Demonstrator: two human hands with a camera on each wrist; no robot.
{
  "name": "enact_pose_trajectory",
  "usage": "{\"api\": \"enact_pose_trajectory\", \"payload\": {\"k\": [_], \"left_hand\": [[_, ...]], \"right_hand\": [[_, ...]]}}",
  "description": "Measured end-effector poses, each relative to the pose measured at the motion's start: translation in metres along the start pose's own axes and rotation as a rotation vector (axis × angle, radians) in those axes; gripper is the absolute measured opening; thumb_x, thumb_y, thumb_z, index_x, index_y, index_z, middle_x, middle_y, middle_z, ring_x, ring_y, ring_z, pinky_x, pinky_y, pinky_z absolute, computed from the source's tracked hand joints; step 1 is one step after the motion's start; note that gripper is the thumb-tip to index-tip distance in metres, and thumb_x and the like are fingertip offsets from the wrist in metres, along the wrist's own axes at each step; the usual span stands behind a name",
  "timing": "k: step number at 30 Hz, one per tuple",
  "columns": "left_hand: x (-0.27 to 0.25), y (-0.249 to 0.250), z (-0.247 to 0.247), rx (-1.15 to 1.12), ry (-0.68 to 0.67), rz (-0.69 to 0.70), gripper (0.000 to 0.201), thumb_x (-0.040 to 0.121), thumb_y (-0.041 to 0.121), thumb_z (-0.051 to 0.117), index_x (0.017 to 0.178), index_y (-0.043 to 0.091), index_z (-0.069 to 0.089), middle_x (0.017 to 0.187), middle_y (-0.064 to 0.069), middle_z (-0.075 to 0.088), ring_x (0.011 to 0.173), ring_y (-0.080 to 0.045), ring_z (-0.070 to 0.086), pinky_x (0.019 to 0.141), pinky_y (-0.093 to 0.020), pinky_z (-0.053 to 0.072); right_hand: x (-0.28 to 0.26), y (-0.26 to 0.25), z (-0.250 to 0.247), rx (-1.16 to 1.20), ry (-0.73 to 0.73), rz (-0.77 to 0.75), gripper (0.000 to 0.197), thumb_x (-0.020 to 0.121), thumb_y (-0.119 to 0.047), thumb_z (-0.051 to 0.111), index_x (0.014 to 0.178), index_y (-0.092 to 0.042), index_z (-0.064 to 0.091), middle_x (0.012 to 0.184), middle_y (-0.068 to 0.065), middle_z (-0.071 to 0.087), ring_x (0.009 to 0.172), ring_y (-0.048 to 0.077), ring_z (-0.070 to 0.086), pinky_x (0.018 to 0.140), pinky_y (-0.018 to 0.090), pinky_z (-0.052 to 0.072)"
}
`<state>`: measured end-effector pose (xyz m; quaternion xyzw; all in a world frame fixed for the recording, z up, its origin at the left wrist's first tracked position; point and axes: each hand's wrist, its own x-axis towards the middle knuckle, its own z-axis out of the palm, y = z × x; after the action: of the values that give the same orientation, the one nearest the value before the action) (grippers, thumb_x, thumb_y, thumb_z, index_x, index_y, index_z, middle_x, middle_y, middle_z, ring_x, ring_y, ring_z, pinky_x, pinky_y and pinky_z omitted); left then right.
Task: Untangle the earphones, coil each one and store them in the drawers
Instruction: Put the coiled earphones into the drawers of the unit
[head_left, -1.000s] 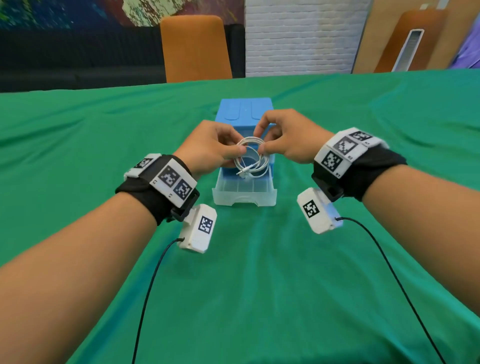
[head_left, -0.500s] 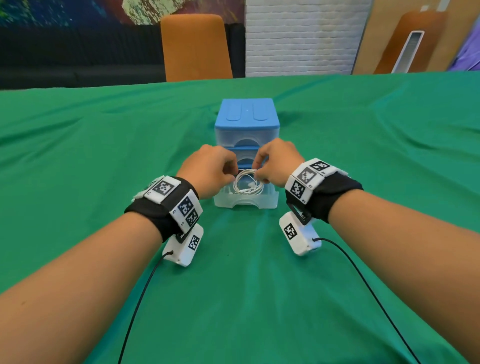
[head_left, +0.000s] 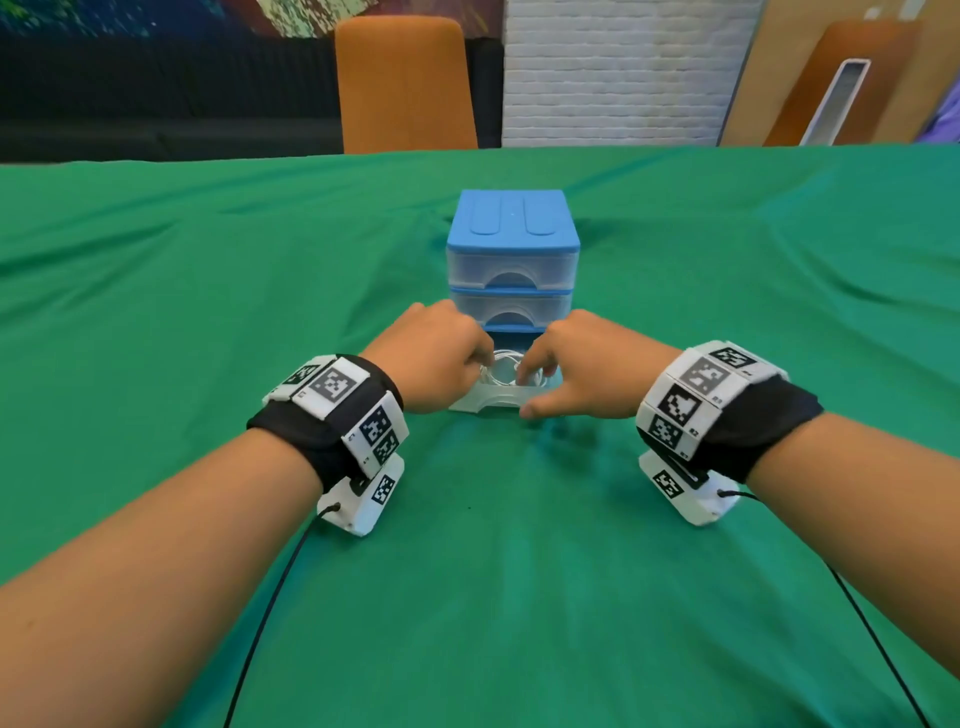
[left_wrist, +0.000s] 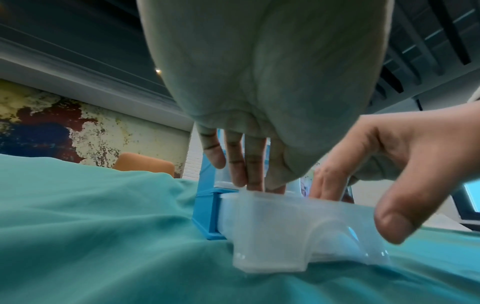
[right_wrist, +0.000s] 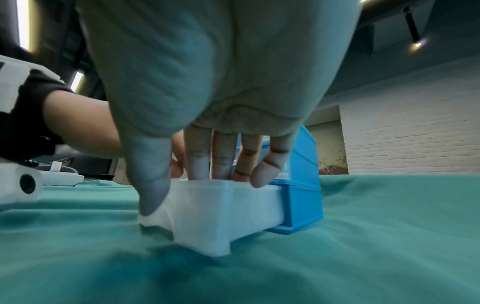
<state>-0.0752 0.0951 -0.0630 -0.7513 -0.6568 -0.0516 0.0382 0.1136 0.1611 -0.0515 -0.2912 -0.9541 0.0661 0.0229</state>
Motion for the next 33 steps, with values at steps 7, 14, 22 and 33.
{"api": "enact_pose_trajectory", "payload": {"k": [7,14,22,33], "left_hand": [[0.010,-0.007,-0.014,-0.251,0.574,0.024,0.027,0.091,0.016,0.056,0.115,0.020,0.068,0.110,-0.002,0.059,0.105,-0.026,0.053,0.091,-0.046,0.046],[0.030,-0.017,-0.008,-0.089,0.398,-0.108,0.058,0.103,0.039,0.042,0.156,0.019,0.030,0.167,-0.007,0.016,0.154,-0.027,0.015,0.123,-0.043,0.019],[0.030,-0.027,0.008,-0.087,0.276,-0.026,0.104,0.080,0.069,0.056,0.159,0.018,0.012,0.166,-0.008,0.012,0.154,-0.030,0.010,0.125,-0.048,0.016],[0.035,-0.027,0.004,0.157,0.260,0.007,0.129,0.056,0.069,0.079,0.154,0.014,0.016,0.154,-0.017,0.025,0.143,-0.038,0.024,0.111,-0.054,0.037]], "right_hand": [[0.009,0.001,-0.001,-0.068,0.013,-0.002,0.030,0.084,-0.037,0.075,0.111,-0.023,0.075,0.103,0.000,0.072,0.101,0.020,0.062,0.089,0.037,0.052],[0.018,0.007,-0.007,0.028,0.164,-0.043,0.024,0.082,-0.031,0.072,0.103,-0.018,0.069,0.095,-0.003,0.071,0.087,0.019,0.064,0.083,0.040,0.054],[0.015,0.036,-0.016,-0.088,0.327,0.066,0.127,0.061,-0.071,0.075,0.158,-0.029,0.004,0.161,0.002,0.015,0.147,0.026,0.019,0.111,0.054,0.028],[0.035,0.040,-0.002,-0.299,0.337,0.058,0.125,0.056,-0.057,0.083,0.154,-0.030,0.010,0.154,0.011,0.020,0.138,0.039,0.022,0.105,0.058,0.041]]}}
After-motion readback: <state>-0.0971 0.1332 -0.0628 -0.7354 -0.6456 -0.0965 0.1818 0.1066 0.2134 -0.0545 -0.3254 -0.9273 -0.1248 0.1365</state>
